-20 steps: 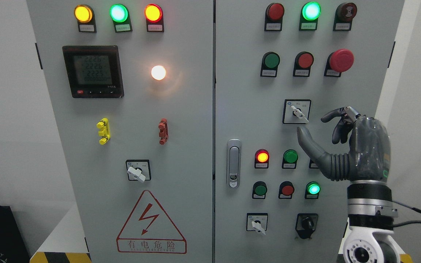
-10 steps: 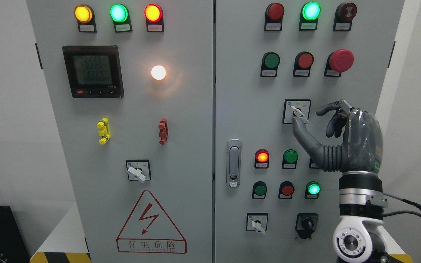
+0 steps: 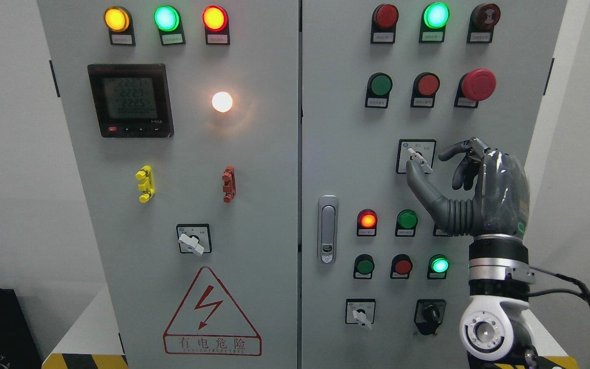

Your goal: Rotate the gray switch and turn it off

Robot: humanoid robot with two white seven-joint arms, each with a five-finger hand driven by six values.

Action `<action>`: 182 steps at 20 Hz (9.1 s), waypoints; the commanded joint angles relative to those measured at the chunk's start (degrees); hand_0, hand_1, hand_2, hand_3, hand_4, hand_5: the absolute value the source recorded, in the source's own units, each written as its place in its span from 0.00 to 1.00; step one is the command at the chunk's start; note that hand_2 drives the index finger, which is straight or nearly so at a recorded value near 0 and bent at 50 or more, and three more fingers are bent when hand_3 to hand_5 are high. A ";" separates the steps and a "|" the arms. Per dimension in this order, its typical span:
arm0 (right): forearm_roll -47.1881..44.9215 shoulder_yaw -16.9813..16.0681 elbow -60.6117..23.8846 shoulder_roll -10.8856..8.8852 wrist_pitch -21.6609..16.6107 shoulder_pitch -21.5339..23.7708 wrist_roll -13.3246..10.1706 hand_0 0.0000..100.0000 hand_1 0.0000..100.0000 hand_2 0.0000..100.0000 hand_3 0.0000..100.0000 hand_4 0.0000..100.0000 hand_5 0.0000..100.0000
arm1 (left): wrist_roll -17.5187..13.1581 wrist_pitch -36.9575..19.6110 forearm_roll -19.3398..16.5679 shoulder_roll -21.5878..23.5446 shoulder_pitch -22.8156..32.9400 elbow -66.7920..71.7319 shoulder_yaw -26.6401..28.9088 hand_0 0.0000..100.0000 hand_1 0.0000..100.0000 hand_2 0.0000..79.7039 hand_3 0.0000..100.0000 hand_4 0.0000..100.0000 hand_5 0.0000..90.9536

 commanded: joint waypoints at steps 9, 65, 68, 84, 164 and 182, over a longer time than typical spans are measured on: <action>0.12 0.16 1.47 0.11 0.29 -0.40 -0.02 0.08 0.41 0.58 0.95 1.00 1.00 | -0.02 0.02 1.14 -0.03 -0.53 -1.41 0.44 0.12 0.39 0.00 0.00 0.00 0.00; 1.62 0.60 3.58 0.02 0.55 -2.42 0.33 0.16 0.42 0.64 0.96 1.00 1.00 | -0.02 0.02 1.14 -0.03 -0.53 -1.41 0.44 0.12 0.39 0.00 0.00 0.00 0.00; 1.62 0.60 3.58 0.02 0.55 -2.42 0.42 0.16 0.42 0.65 0.96 1.00 1.00 | 0.07 0.10 1.14 0.06 -0.53 -1.41 0.44 0.12 0.39 0.00 0.00 0.00 0.00; 2.76 0.69 3.93 0.02 0.55 -2.42 0.50 0.16 0.44 0.65 0.97 1.00 1.00 | -0.02 0.02 1.14 0.06 -0.53 -1.41 0.44 0.12 0.39 0.00 0.00 0.00 0.00; 2.67 1.74 4.19 0.19 0.82 -3.30 0.42 0.23 0.43 0.73 1.00 1.00 1.00 | -0.02 0.02 1.14 -0.03 -0.53 -1.41 0.44 0.12 0.39 0.00 0.00 0.00 0.00; 2.67 1.74 0.94 -0.51 -1.47 -0.84 -0.46 0.22 0.42 0.73 1.00 1.00 1.00 | -0.02 0.02 1.14 0.06 -0.53 -1.41 0.44 0.12 0.39 0.00 0.00 0.00 0.00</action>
